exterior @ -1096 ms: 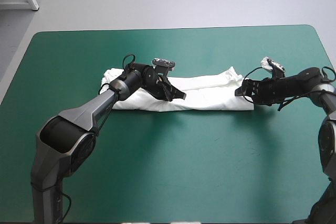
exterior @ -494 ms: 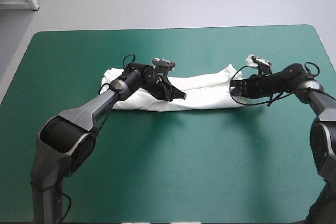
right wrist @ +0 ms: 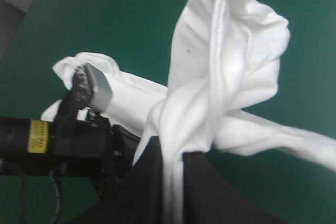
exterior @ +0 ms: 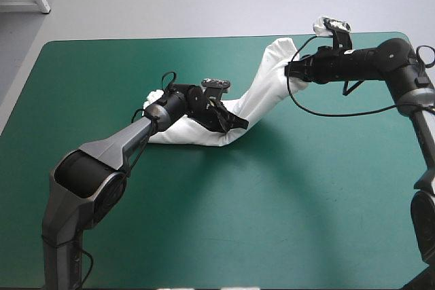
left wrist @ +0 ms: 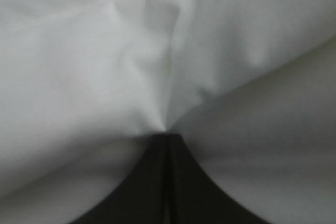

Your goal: Fold the cloth

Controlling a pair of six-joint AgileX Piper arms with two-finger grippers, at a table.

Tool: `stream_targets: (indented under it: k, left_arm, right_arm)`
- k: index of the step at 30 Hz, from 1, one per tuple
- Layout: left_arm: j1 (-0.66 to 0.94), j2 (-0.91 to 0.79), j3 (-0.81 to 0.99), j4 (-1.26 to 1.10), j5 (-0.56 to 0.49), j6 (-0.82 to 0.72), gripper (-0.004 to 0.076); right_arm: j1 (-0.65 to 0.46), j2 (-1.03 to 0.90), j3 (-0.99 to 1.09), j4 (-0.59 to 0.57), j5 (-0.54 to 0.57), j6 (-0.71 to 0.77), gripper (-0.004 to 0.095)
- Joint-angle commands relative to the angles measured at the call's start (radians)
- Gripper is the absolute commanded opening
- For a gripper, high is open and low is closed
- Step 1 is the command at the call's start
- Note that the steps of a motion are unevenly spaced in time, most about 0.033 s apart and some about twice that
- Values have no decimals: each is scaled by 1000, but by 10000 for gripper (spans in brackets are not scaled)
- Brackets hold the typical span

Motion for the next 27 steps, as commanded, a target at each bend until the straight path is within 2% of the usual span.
stream_targets:
  k: [1,9,16,19,25,27]
  left_arm:
    - [-22,-51,-19,-25,-19,5,-8]
    - [-26,-74,-21,16,-17,9,-8]
    - [6,-226,-86,145,25,-15,-8]
    - [29,-307,-122,262,122,-53,-8]
    - [86,-432,-128,460,437,-72,-8]
    - [95,-459,-128,510,499,-80,-8]
  right_arm:
    - [37,-63,-105,60,-42,27,-15]
    - [70,-61,-135,60,-64,31,-15]
    - [76,-61,-135,60,-62,31,-15]
    - [97,-61,-135,65,-59,26,-15]
    - [192,-37,-155,61,-108,26,-15]
    - [238,-3,-191,61,-111,26,-15]
